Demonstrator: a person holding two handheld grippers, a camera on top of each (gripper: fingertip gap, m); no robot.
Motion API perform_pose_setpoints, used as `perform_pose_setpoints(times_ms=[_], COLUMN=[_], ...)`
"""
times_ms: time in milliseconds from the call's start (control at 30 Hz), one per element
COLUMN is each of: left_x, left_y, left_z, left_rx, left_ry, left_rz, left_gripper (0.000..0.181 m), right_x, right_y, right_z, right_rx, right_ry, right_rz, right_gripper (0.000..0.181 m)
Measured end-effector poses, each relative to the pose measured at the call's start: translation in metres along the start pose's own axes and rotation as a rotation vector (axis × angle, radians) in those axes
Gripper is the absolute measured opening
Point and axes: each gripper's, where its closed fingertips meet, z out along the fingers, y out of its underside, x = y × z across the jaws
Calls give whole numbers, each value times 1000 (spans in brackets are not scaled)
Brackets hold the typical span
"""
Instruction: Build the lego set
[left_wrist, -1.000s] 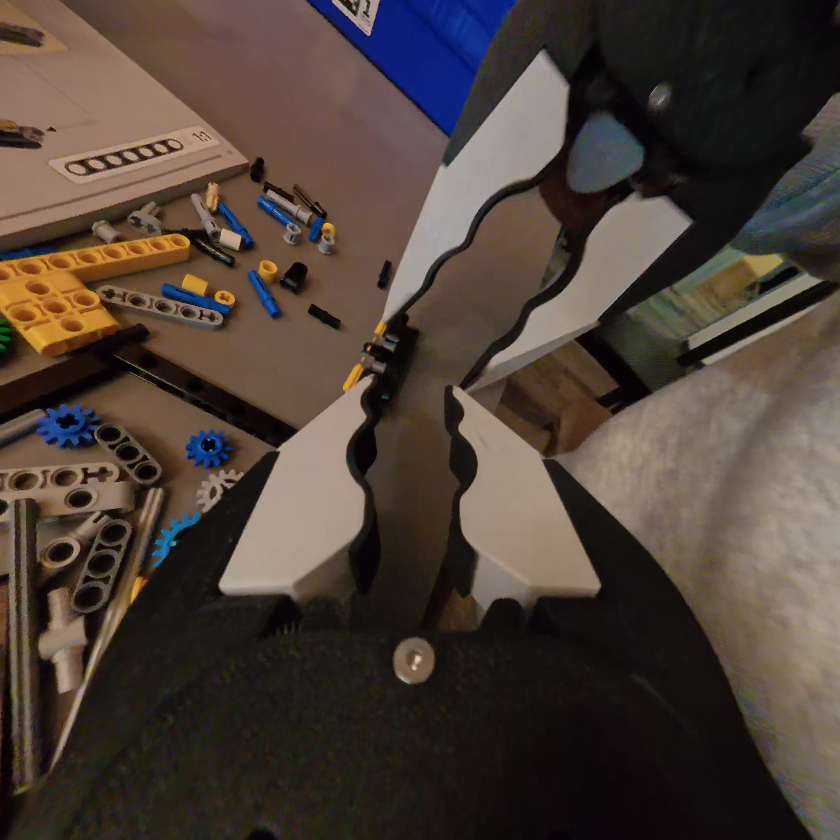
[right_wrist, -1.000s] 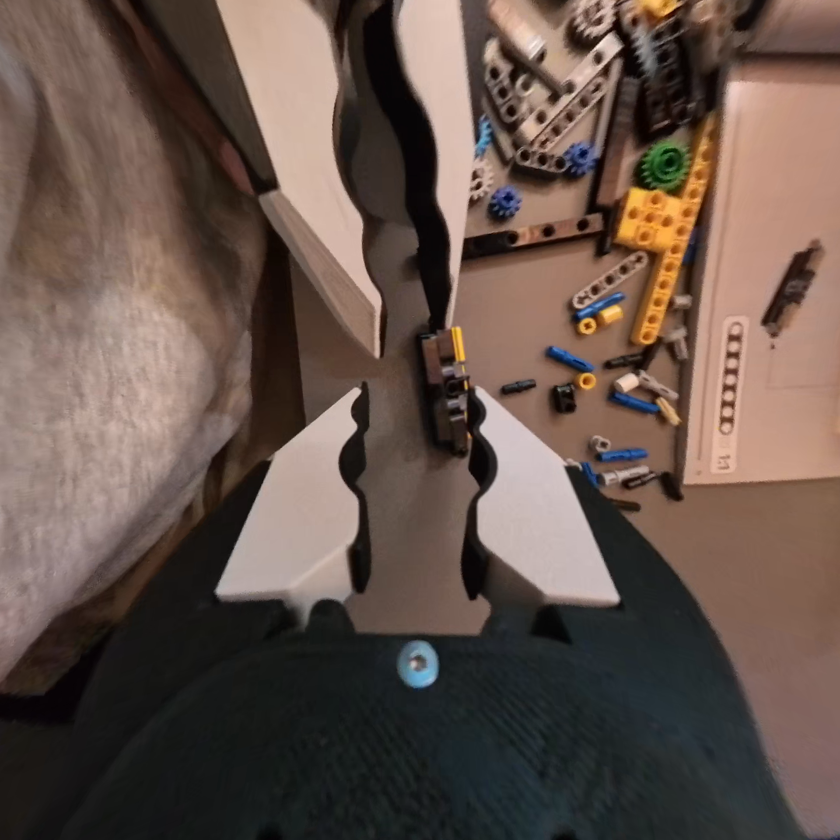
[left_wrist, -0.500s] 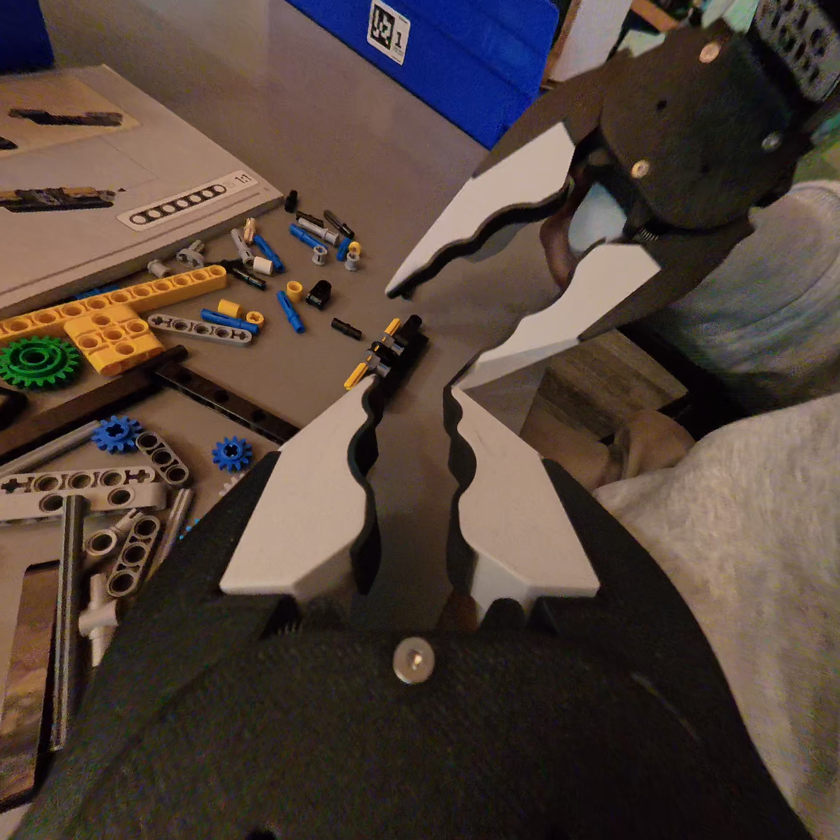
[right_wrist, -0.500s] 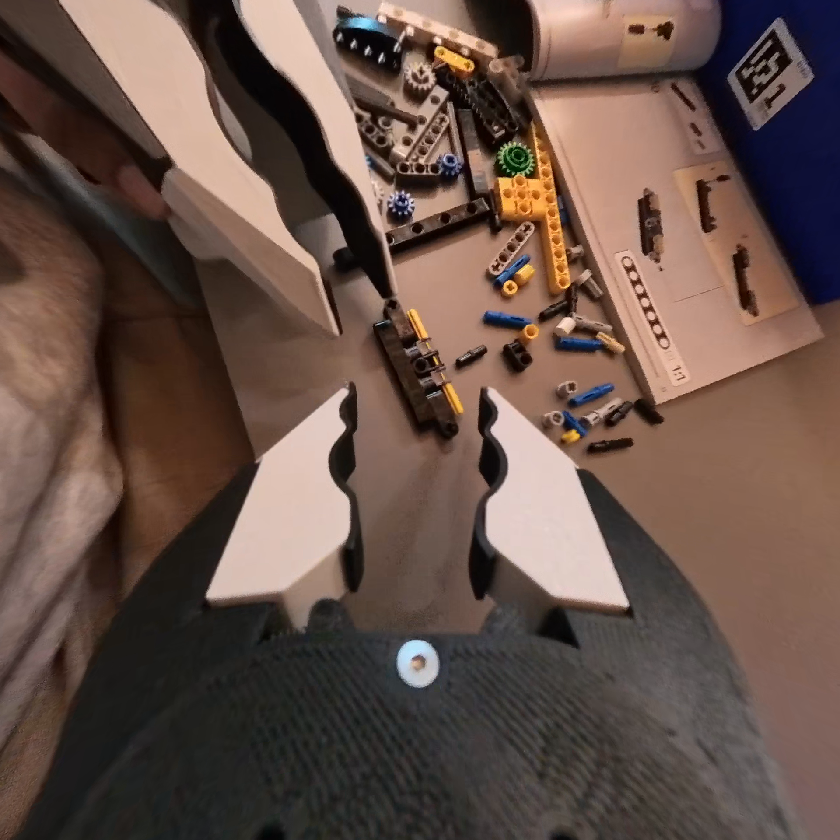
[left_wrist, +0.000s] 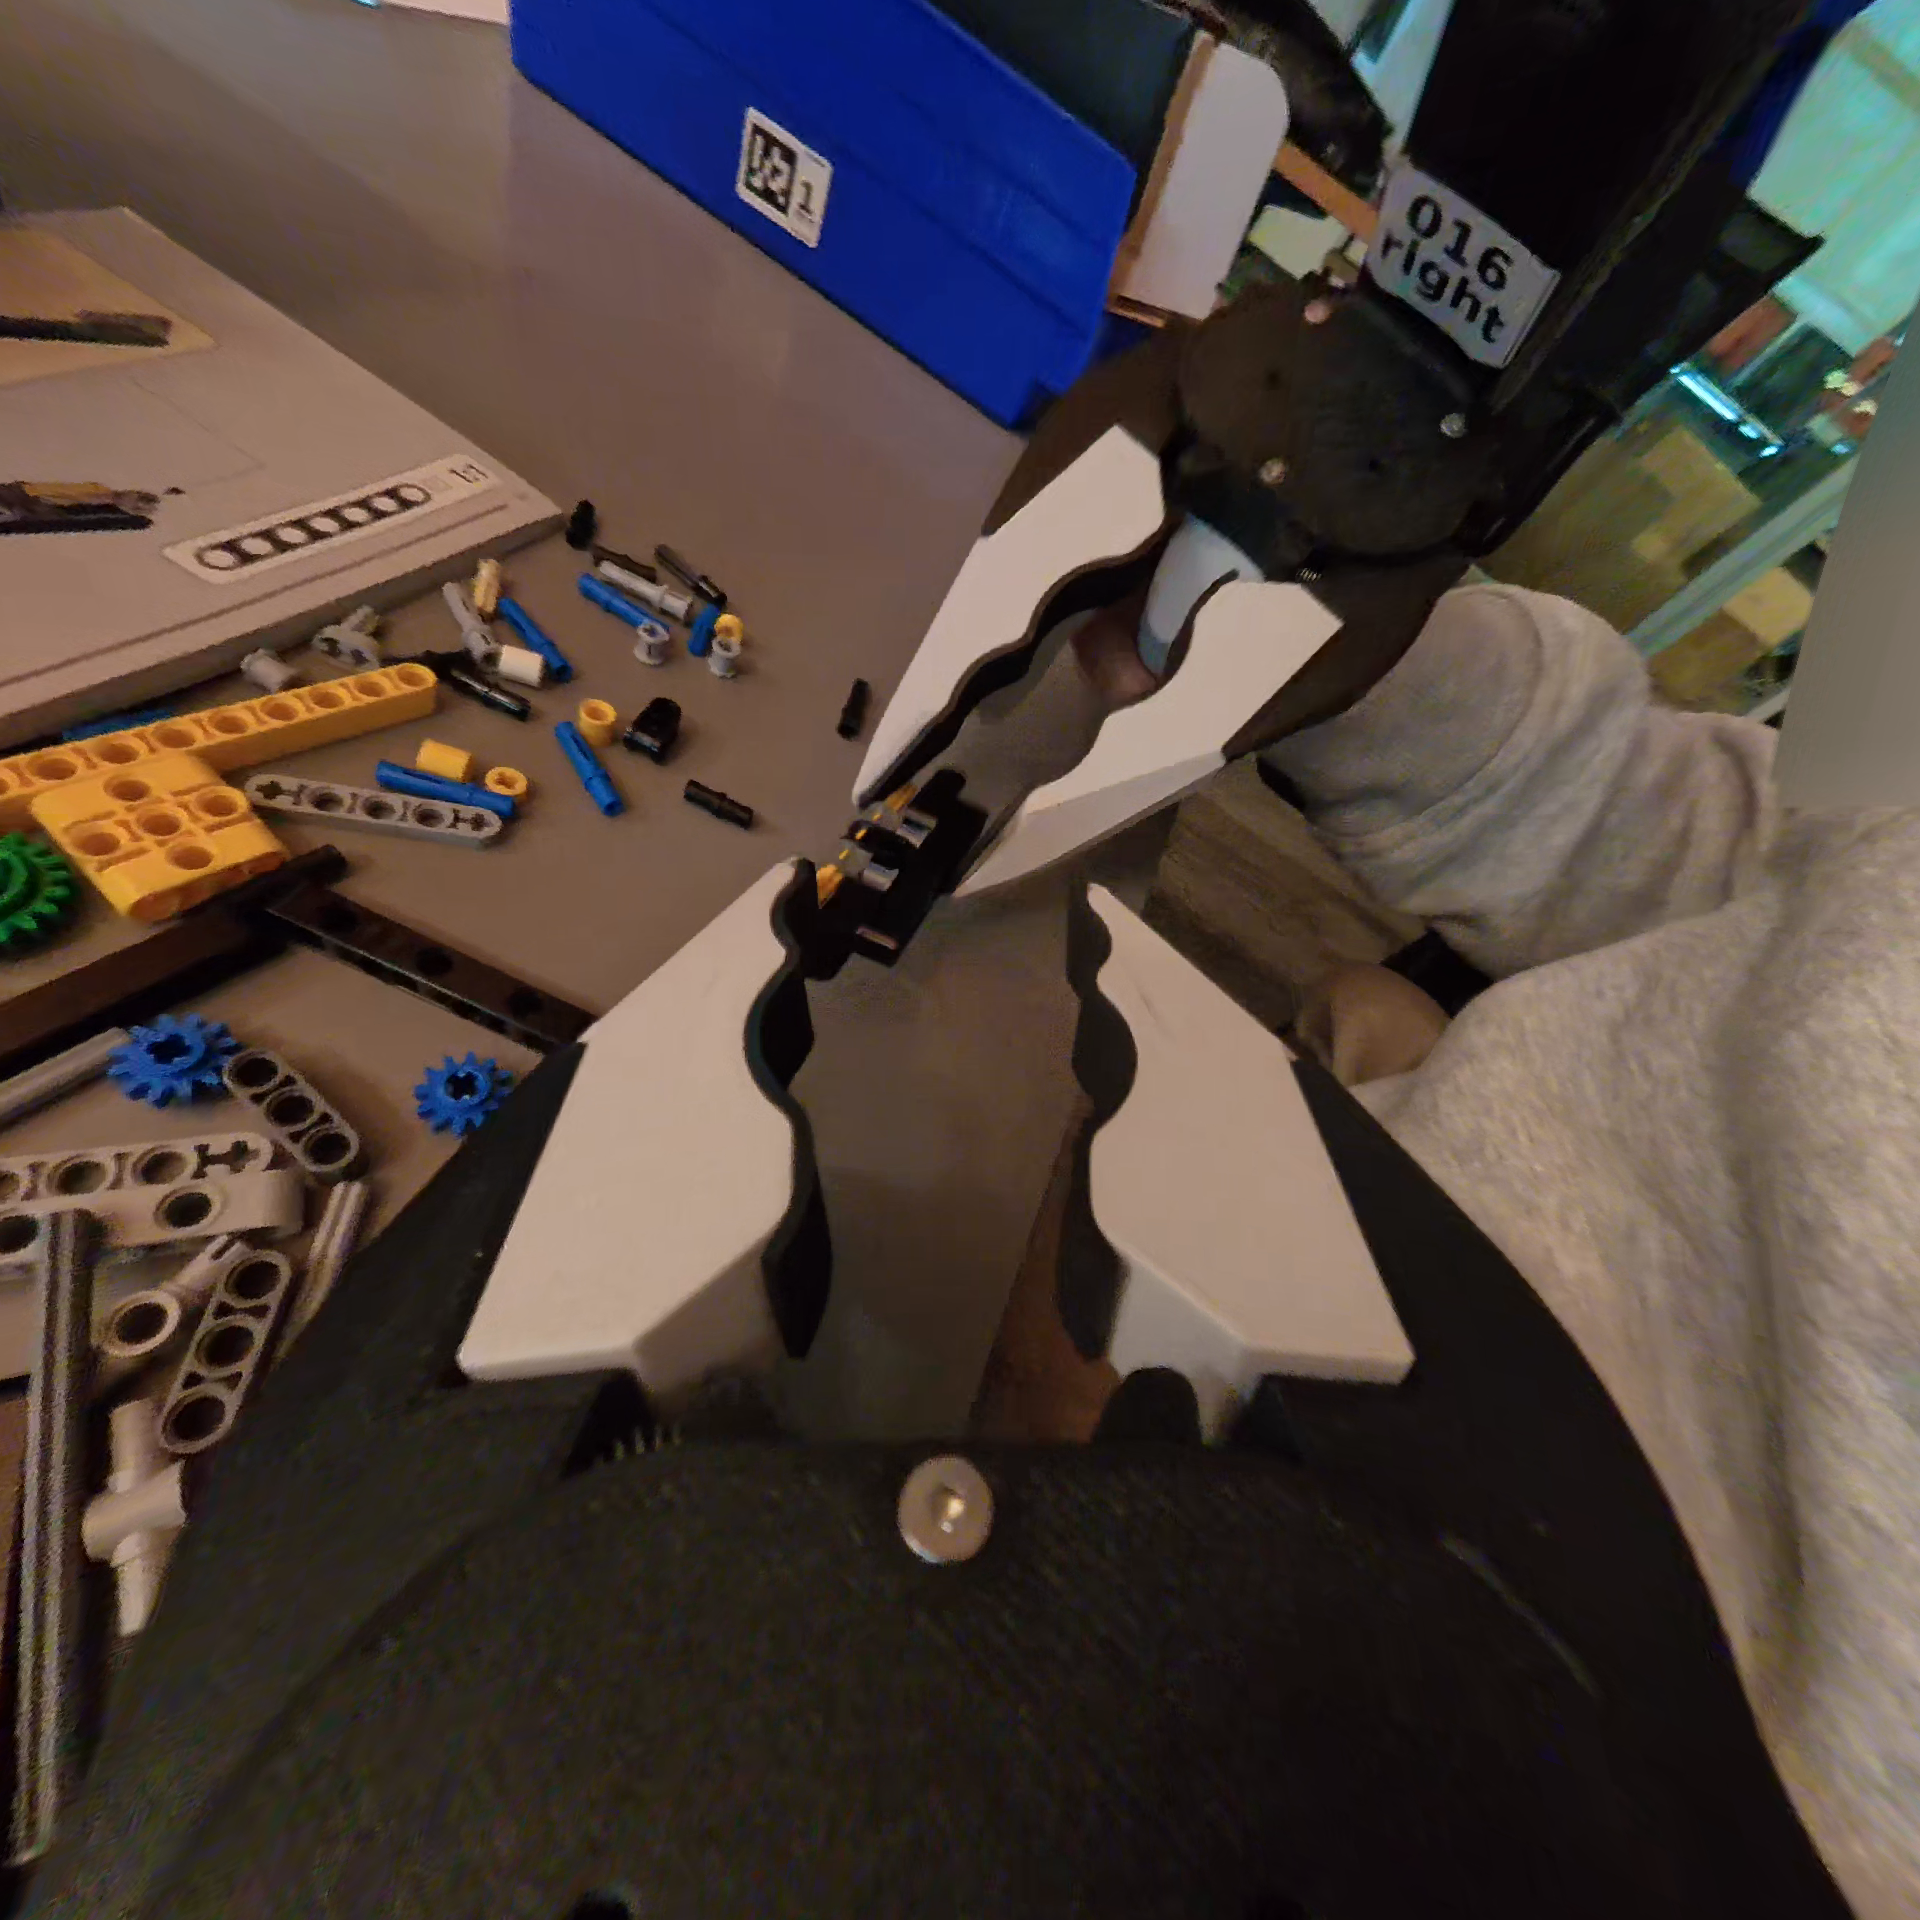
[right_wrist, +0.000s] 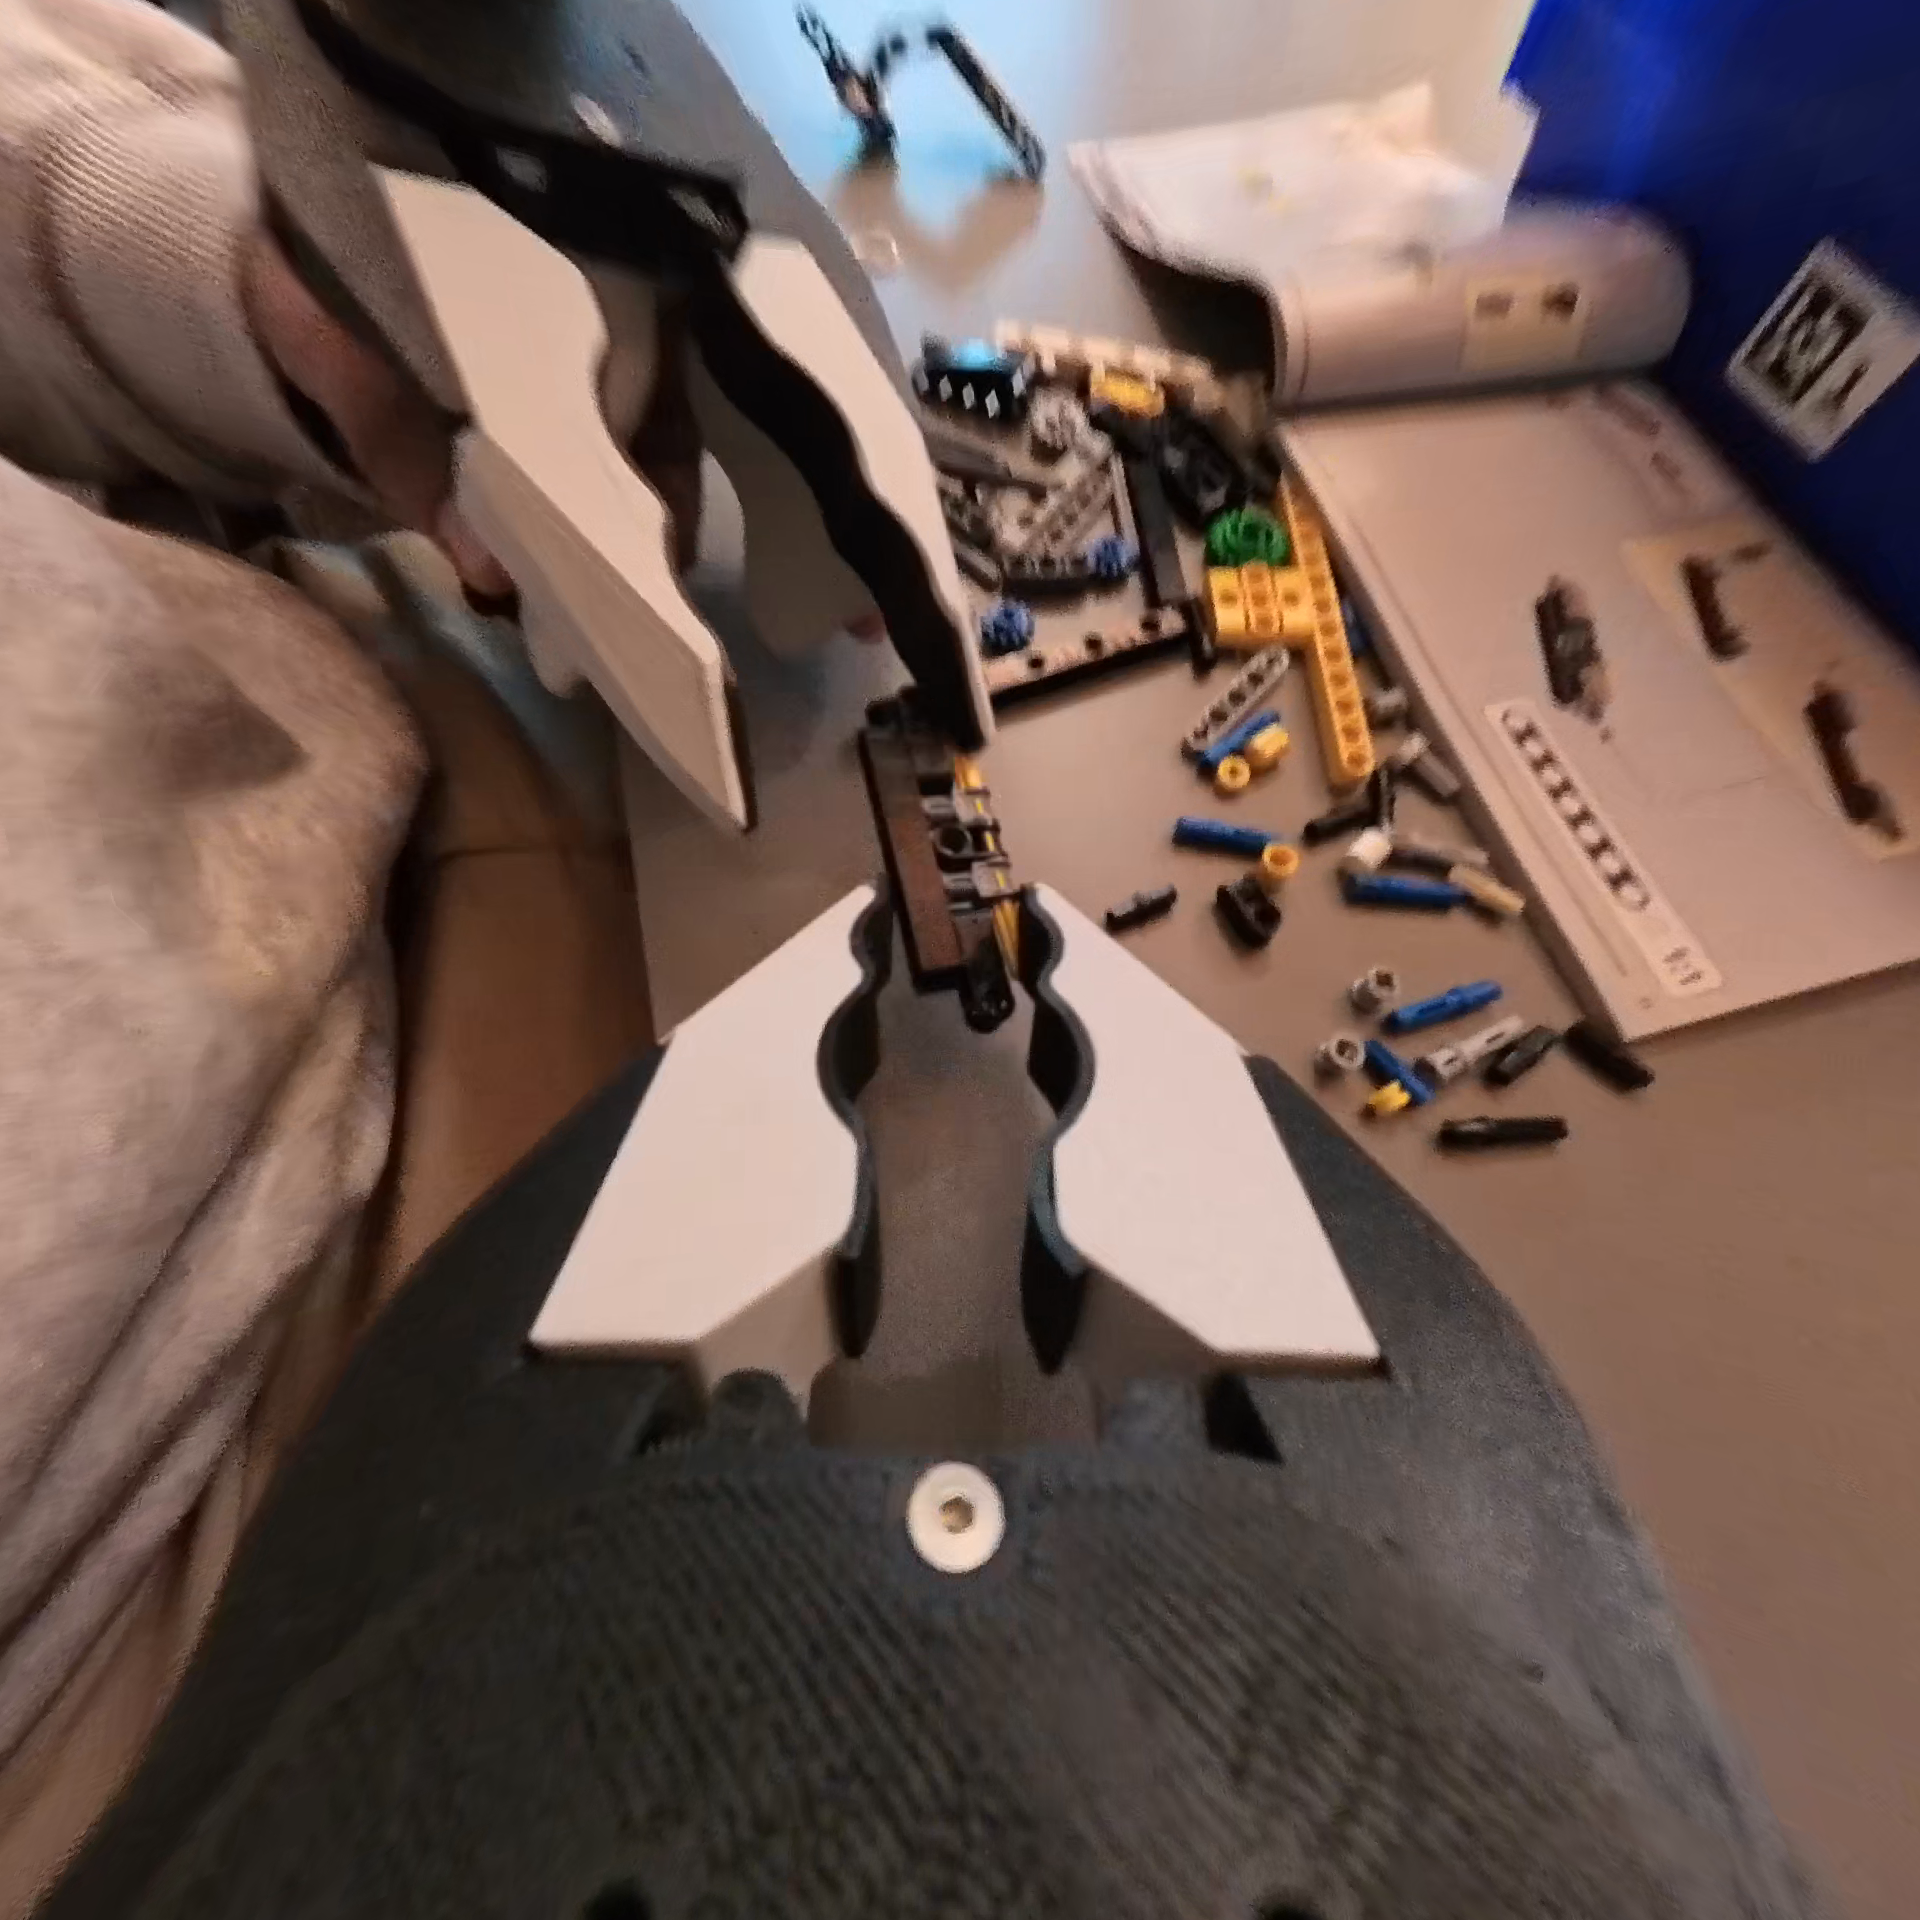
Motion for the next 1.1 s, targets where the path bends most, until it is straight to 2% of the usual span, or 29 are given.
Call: perform_pose_setpoints(times_ms=[33,167,300,467,600,833,933,1100], left_x=[0,1,1,5,11,16,16,17], left_y=[0,-3,2,7,8,7,6,5], left_z=[0,-2,-2,-4,-5,-6,-7,-7], left_rx=[-5,27,-10,-45,-53,-40,-31,-32], left_ry=[7,-15,-4,48,86,111,120,131], left_rz=[-6,39,39,39,53,71,63,61], left_gripper=[48,52,51,50,37,30,24,24], right_x=[-2,-7,-16,-22,-22,-26,-27,-27], right_y=[-6,-3,-1,-13,-21,-13,-13,-15], right_z=[-2,0,7,-5,-16,-10,-11,-13], right_rx=[37,7,-6,100,176,112,116,128], right_ry=[-1,50,31,-39,-90,-91,-104,-115], right_rz=[-31,-203,-265,-200,-133,-159,-150,-136], right_gripper=[22,22,22,23,22,23,22,22])
